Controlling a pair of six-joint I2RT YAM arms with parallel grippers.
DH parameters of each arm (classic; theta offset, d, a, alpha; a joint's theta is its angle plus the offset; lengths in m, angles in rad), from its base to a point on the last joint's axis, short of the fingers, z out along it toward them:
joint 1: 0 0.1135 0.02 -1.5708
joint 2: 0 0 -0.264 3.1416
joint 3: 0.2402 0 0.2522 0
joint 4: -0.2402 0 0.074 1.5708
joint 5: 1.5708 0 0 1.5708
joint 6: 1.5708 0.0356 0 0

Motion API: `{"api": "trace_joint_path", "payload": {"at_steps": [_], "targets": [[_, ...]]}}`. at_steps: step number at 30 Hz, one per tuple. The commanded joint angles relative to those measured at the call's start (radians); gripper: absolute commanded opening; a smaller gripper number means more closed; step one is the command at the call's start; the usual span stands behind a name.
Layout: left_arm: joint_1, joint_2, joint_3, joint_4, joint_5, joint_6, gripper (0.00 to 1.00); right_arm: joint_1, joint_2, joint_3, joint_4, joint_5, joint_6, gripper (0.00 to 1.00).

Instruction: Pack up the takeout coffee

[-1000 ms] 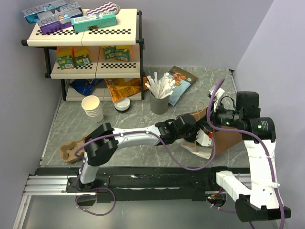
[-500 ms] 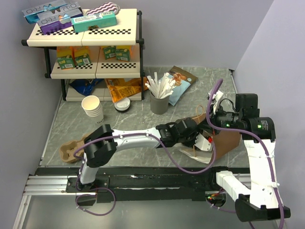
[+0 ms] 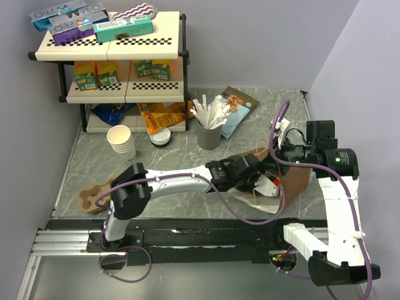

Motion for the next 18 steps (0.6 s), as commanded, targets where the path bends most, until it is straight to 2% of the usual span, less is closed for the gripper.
{"api": "trace_joint_path", "payload": {"at_steps": [1, 11, 18], "targets": [[-0.010, 0.039, 0.085, -0.058, -0.047, -0.005, 0.01, 0.015, -0.004, 0.025, -0.061, -0.206, 0.044, 0.00], [-0.018, 0.056, 0.142, -0.180, -0.064, 0.026, 0.01, 0.015, 0.019, 0.005, 0.021, -0.212, 0.118, 0.00], [-0.023, 0.141, 0.194, -0.201, -0.113, 0.084, 0.01, 0.015, 0.000, -0.056, 0.103, -0.241, 0.263, 0.00]]}}
